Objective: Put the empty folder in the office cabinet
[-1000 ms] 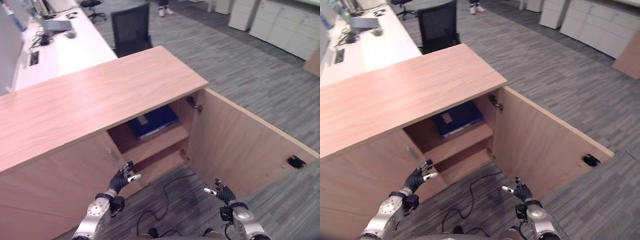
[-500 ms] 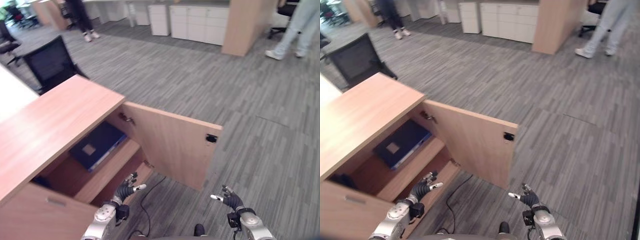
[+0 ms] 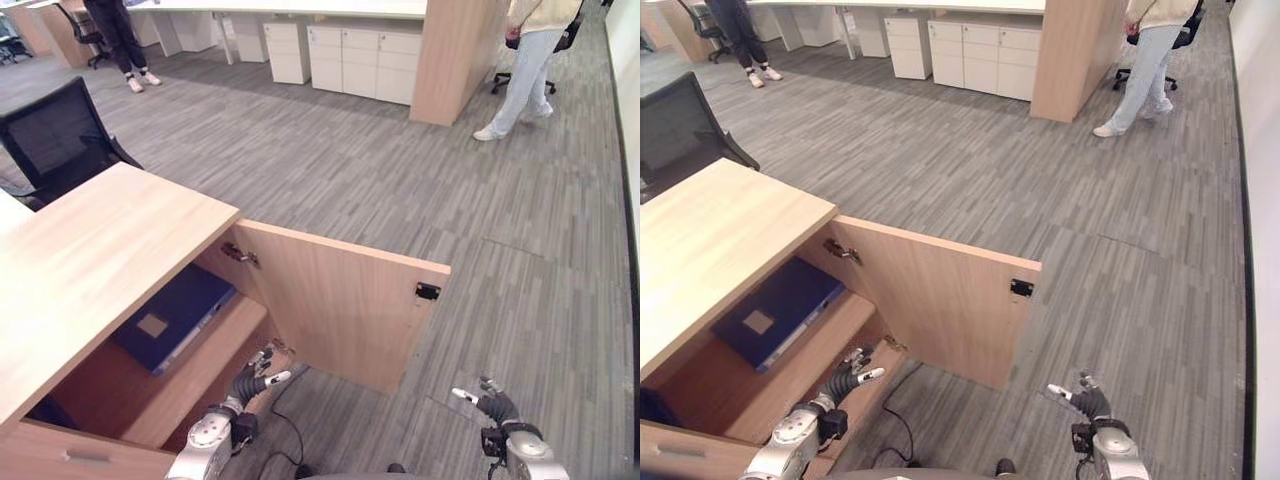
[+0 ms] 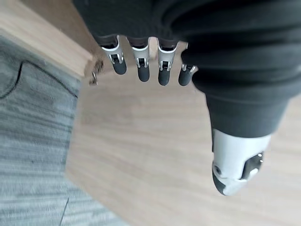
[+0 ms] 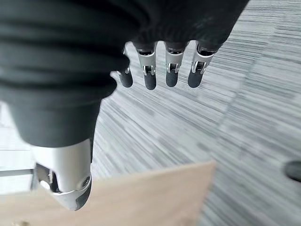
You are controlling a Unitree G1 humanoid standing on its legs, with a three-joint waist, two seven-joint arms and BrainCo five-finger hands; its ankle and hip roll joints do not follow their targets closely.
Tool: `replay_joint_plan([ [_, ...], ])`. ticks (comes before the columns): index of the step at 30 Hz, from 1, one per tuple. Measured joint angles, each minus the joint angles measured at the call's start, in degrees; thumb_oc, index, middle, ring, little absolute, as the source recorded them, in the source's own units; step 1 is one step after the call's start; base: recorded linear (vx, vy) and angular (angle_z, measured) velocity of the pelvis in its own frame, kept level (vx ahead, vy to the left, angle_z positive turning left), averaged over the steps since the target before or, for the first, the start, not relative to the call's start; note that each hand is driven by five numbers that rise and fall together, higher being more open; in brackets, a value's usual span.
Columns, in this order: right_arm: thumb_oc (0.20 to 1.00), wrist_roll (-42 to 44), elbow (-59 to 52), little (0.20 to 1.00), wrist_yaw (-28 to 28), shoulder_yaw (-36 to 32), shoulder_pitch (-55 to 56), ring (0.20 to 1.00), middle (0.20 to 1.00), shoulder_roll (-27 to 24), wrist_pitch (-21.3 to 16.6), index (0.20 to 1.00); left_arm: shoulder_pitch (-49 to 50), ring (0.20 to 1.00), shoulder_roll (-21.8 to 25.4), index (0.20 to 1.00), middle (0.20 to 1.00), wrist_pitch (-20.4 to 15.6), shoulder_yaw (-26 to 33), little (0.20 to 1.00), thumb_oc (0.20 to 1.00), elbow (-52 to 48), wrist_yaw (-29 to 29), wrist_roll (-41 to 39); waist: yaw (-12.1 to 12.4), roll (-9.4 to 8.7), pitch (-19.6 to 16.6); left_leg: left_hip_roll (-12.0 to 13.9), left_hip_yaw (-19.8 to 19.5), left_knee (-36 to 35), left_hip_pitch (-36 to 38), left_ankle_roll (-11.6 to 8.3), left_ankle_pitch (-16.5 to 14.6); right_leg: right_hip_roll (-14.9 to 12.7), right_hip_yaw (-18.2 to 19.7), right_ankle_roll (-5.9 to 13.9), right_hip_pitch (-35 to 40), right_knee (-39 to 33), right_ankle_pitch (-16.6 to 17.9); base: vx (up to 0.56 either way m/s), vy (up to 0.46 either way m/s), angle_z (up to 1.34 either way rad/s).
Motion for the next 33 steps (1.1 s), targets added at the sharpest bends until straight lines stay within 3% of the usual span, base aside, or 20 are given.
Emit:
replay_joint_plan([
  [10,1.000,3.48,4.14,1.000,-2.04,-0.03,-15.36,1.000,1.000,-7.42,-0.37,1.000,0.53,1.000,0.47,1.000,1.000,-0.02,-0.17,1.000,1.000,-0.05,-1.46,0.03,3.34,-0.21,-0.02,-0.14,-1.37,-0.06,0.47,0.02,-0.05,-0.11,-1.27,0.70,1.29,-0.01,-0.41,-0.01,0.017,0.07],
  [17,1.000,5.67,4.10,1.000,-1.95,5.01,-18.84,1.000,1.000,-4.58,-0.27,1.000,2.62,1.000,0.63,1.000,1.000,0.19,-0.30,1.000,1.000,0.38,-2.07,0.07,6.13,-0.92,-0.45,-0.28,-3.17,-0.05,0.19,-0.30,0.21,-0.17,-2.78,0.72,1.97,0.00,-0.56,-0.01,0.006,0.12],
  [25,1.000,5.71,3.11,1.000,-2.04,9.93,-21.41,1.000,1.000,-0.11,0.05,1.000,4.03,1.000,1.42,1.000,1.000,0.36,-0.69,1.000,1.000,0.55,-2.14,0.09,6.42,-2.75,-1.56,-0.24,-3.39,-0.03,0.05,-0.45,0.42,-0.13,-3.21,0.72,1.81,0.01,-0.57,-0.01,0.000,0.01],
  [33,1.000,5.68,1.10,1.000,-1.94,11.47,-19.44,1.000,1.000,-0.07,-0.02,1.000,4.01,1.000,1.47,1.000,1.000,0.77,-0.70,1.000,1.000,0.81,-1.56,0.47,6.16,-2.65,-1.65,-0.15,-4.65,-0.54,-0.59,-0.55,0.46,-0.03,-4.37,0.58,1.96,0.00,-0.83,0.01,-0.006,0.07],
])
